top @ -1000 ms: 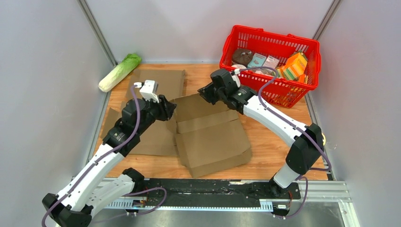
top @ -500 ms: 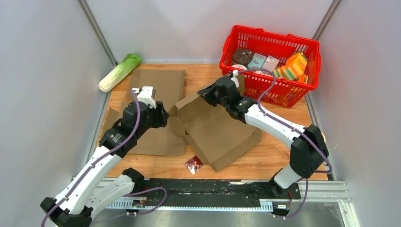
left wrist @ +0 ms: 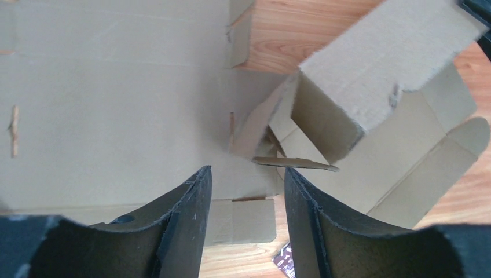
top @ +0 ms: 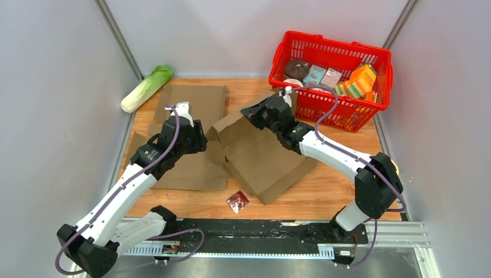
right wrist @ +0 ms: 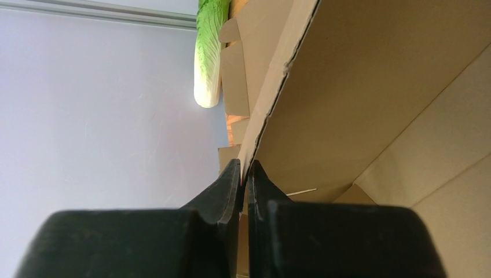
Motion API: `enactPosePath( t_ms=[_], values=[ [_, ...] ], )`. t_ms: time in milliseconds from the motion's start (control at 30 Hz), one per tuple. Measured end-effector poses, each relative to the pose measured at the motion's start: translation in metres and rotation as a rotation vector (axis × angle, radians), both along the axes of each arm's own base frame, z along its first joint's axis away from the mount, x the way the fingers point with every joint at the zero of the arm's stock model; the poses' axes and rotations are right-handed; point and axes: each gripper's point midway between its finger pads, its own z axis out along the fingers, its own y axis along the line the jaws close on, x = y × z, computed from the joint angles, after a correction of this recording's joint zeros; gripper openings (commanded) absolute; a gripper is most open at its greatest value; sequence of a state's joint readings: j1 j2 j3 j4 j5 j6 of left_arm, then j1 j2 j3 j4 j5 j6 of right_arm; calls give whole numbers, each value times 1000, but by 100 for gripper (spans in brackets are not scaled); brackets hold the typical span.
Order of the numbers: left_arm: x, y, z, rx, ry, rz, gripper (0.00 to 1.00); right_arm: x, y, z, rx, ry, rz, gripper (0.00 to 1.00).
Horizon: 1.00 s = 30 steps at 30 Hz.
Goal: Fold the paper box
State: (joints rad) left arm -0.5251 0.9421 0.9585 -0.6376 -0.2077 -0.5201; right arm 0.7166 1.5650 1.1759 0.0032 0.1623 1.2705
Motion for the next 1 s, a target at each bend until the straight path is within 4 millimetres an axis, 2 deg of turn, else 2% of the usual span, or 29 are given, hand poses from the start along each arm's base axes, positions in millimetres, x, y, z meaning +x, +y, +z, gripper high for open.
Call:
enactPosePath(
  t_ms=[200,367,400,567,667,700,733,767,1000],
  values=[
    [7,16,9,-6,6,133,64,0,0,2,3,-5,-3,7],
    [16,10,0,-10,46,127,57,1,0,4,14,-10,-5,6],
    [17,6,-5,-10,64,115,52,2,1,5,17,-10,-6,6],
    [21,-10,-17,-28,111,49,42,2,1,4,17,-9,-6,5],
    [24,-16,-13,-53,99,7,23,2,1,4,23,-16,-6,4],
    [26,-18,-12,-64,93,-6,10,2,1,3,27,-20,-7,3],
    [28,-18,-11,-74,92,-21,2,3,2,3,32,-25,-7,3],
    [31,-18,-11,-85,93,-27,0,3,2,2,35,-29,-7,3],
    [36,-27,-13,-171,126,-146,0,10,1,-3,32,-72,-21,3]
  ],
)
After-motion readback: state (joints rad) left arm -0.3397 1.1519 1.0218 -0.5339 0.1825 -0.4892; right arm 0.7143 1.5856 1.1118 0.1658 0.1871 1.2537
